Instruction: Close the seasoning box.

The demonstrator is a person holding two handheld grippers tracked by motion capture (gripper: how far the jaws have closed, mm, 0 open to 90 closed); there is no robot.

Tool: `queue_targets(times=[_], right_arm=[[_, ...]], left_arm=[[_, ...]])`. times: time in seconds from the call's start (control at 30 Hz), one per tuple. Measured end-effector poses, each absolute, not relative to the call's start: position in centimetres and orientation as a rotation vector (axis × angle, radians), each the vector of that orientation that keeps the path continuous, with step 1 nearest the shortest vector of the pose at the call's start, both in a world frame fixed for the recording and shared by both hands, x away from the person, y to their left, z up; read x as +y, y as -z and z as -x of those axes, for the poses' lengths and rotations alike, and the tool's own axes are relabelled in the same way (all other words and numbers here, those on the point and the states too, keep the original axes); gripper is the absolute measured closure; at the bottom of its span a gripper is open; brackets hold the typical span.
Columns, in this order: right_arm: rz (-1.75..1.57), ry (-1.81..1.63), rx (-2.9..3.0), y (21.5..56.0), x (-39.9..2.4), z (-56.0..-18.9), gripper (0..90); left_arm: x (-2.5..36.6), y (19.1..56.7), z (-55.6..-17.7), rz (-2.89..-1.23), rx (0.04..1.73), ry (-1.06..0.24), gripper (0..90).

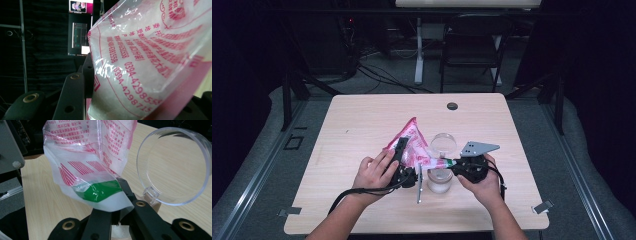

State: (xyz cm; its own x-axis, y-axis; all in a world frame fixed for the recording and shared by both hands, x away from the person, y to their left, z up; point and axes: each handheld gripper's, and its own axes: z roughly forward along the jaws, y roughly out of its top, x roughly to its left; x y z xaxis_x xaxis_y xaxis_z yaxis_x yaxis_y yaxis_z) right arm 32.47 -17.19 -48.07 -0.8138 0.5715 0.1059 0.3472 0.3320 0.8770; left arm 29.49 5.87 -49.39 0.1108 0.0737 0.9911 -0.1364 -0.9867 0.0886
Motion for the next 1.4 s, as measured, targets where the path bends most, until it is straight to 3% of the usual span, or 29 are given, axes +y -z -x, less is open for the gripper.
queue_targets(times=[1.4], right_arm=[[-0.842, -1.471, 2.373, 48.18, -17.26, -32.53, 89.7]], left_arm=[[5.69, 49.07, -29.4, -2.201, -0.089, -2.019, 61.6]])
